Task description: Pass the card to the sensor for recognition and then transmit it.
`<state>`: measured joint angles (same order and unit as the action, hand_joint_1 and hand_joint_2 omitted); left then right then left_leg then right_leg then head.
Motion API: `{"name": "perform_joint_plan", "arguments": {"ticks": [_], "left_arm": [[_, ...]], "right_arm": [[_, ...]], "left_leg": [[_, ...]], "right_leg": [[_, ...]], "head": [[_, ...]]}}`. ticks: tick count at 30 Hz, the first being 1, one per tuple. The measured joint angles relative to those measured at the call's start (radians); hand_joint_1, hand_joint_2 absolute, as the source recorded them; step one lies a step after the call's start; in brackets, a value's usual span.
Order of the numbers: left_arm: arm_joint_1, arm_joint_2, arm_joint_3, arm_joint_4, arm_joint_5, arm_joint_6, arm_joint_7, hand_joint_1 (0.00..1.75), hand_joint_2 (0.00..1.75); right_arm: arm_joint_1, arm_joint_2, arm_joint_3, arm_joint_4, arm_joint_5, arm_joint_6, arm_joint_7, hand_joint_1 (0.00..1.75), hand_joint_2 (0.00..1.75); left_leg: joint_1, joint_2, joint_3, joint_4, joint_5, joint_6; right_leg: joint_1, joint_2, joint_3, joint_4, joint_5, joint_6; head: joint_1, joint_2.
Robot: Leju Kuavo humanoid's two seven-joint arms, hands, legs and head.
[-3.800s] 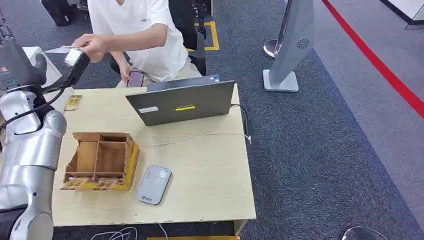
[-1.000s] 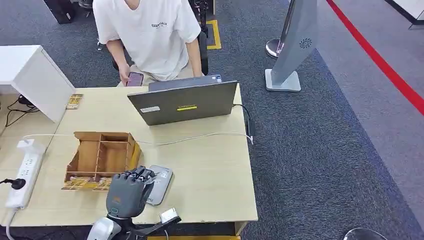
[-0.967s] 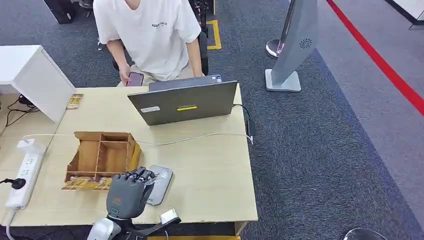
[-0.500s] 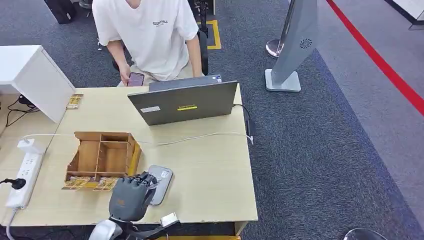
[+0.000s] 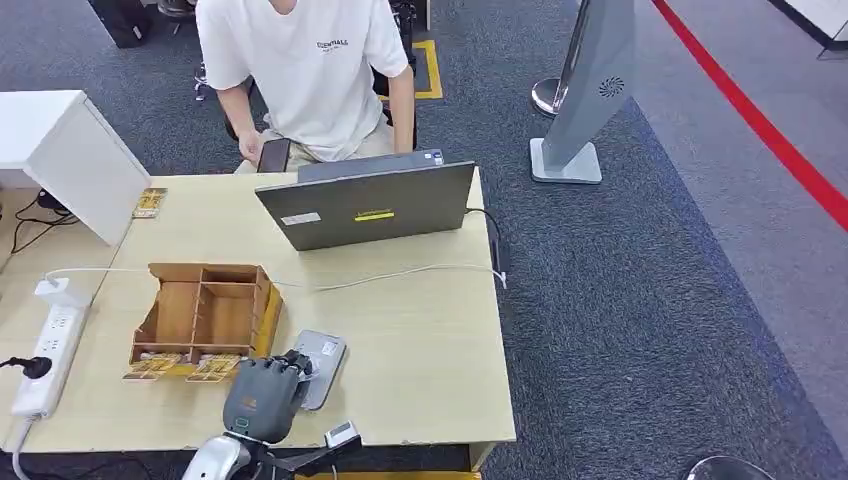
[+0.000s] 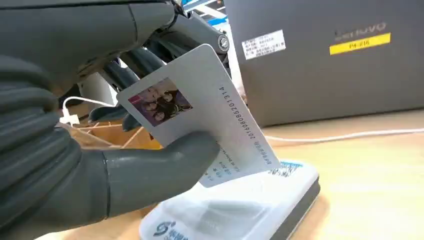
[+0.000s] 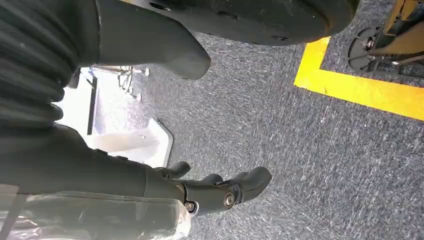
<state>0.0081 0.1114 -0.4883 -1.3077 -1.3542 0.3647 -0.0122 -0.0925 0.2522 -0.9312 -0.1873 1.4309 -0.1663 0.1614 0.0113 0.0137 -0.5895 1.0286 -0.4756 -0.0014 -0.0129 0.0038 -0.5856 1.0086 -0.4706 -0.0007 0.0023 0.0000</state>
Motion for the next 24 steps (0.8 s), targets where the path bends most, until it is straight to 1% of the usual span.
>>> {"name": "perform_joint_plan", "arguments": {"ticks": [7,12,18,21,24], "left_arm": [[-0.004,0.000,0.000,0.017,-0.001,-0.003,0.002,1.75,1.75],[-0.015,-0.001,0.000,0.023,-0.012,-0.042,0.020,1.75,1.75],[-0.024,-0.001,0.002,0.026,-0.013,-0.050,0.021,1.75,1.75],[-0.031,-0.001,0.011,0.017,-0.007,-0.032,0.021,1.75,1.75],[-0.054,-0.001,0.026,-0.038,0.018,0.029,0.008,1.75,1.75]], "right_arm": [[0.000,0.000,0.000,0.000,0.001,0.000,0.000,0.00,1.75],[0.000,0.000,0.000,0.000,0.001,0.000,0.000,0.00,1.75],[0.000,0.000,0.000,0.000,0.001,0.000,0.000,0.00,1.75],[0.000,0.000,0.000,0.000,0.001,-0.001,0.000,0.00,1.75],[0.000,0.000,0.000,0.000,0.004,-0.001,0.004,0.00,1.75]], "left_leg": [[0.000,0.000,0.000,0.000,0.000,0.000],[0.000,0.000,0.000,0.000,0.000,0.000],[0.000,0.000,0.000,0.000,0.000,0.000],[0.000,0.000,0.000,0.000,0.000,0.000],[0.000,-0.001,0.000,0.000,0.001,0.000]], "right_leg": [[0.000,0.000,0.000,0.000,0.000,0.000],[0.000,0.000,0.000,0.000,0.000,0.000],[0.000,0.000,0.000,0.000,0.000,0.000],[0.000,0.000,0.000,0.000,0.000,0.000],[0.000,-0.001,0.000,0.000,0.000,0.000]], "head": [[0.000,0.000],[0.000,0.000],[0.000,0.000],[0.000,0.000],[0.000,0.000]]}}
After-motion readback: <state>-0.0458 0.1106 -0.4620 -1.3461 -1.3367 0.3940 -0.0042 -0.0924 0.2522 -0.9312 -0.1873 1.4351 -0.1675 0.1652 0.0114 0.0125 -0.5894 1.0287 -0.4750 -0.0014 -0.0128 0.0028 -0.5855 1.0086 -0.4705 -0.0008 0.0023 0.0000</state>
